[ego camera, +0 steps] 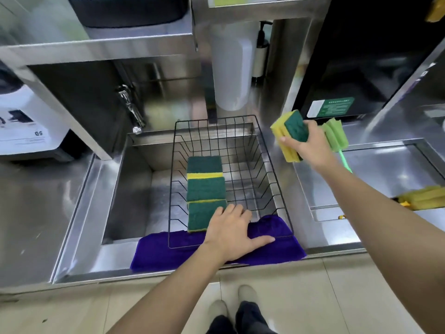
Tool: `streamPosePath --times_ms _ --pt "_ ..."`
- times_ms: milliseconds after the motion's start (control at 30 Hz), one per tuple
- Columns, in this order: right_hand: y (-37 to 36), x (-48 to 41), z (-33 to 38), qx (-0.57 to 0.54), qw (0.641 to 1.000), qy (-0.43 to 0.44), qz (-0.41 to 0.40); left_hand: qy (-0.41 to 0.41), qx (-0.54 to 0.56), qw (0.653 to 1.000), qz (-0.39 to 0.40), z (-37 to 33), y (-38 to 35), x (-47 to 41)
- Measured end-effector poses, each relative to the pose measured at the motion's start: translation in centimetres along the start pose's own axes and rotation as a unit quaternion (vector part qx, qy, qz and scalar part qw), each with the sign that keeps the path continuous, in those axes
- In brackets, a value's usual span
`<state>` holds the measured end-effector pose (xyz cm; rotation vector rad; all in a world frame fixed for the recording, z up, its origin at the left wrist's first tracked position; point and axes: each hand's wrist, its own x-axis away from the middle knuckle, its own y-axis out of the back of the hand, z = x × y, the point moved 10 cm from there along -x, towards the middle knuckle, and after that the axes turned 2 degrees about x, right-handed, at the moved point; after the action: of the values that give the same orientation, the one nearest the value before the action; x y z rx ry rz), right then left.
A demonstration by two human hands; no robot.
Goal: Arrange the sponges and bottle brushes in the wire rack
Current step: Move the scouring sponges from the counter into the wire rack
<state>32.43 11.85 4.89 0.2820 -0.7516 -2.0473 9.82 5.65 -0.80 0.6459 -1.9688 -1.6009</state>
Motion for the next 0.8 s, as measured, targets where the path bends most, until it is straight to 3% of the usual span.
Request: streamPosePath --times_ms 333,600,800 --pt "-9.5 -0.2 5.3 0.098 0.99 0.041 0.089 0.024 0.011 0.999 -0.03 3.0 0.5 2.9" --pt "-13.7 -1.7 6.5 0.123 0.988 0.044 0.081 0.035 0.002 0.999 -0.012 3.5 0.4 3.1" --pt "-16.6 -3.4 8.4 0.19 0.972 0.093 0.098 0.027 0.012 0.999 -0.011 3.4 0.3 3.0"
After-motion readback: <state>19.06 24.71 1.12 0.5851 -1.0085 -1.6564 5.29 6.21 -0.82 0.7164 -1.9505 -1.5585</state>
